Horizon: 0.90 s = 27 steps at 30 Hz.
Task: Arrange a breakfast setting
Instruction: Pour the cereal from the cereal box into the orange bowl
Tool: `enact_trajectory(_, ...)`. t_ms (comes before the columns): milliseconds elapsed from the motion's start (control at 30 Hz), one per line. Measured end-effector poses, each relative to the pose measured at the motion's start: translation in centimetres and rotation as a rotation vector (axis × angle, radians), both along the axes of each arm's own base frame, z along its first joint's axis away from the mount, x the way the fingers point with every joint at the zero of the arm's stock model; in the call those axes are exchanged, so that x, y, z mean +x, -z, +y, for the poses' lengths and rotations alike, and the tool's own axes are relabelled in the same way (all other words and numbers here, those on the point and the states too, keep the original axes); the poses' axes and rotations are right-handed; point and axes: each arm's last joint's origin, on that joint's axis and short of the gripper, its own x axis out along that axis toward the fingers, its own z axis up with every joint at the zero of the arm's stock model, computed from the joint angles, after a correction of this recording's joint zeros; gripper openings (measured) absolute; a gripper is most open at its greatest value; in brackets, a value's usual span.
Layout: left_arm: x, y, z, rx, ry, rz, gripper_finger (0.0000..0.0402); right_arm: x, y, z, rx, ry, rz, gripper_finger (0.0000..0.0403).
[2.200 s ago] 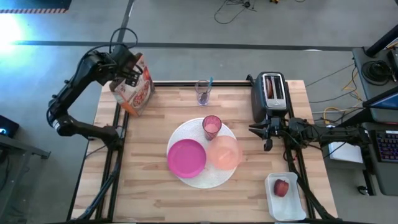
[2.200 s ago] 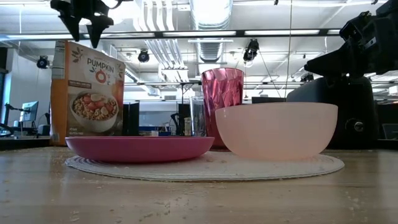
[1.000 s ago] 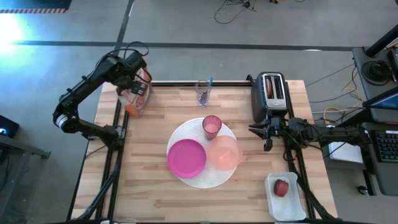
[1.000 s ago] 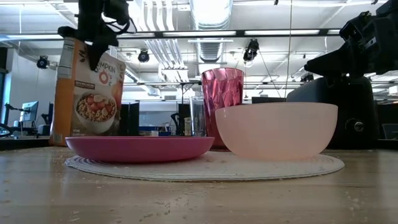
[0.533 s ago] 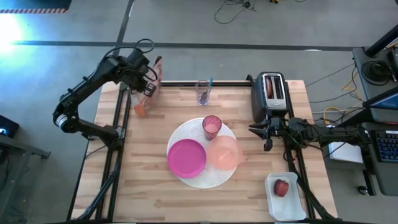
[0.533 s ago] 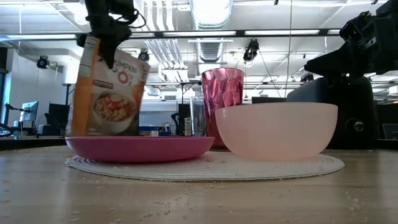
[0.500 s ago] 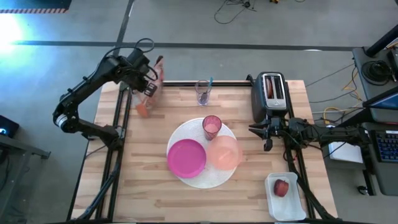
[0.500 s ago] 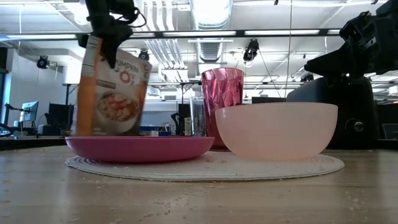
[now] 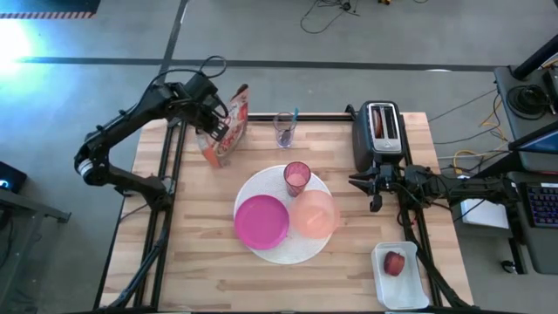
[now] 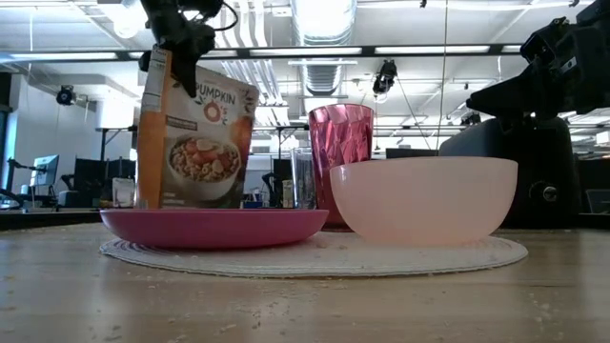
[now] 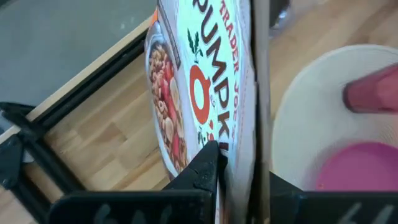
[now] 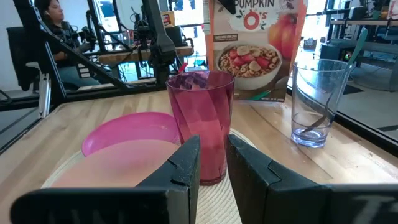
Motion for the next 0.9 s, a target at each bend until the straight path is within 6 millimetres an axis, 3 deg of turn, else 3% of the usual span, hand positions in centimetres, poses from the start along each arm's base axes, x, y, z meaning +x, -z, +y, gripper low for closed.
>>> enact_trajectory(700,1.5,0.5,-2.2,-0.038,0.039,-0.008,0.0000,0.0,0.0,0.0,0.000,0.000,0.000,0.0068)
enact_trajectory(900,1.5,0.3,-2.6,-0.038,0.049,-0.013,0.0043,0.0,0.0,0.0,0.000,0.000,0.000,0.0068)
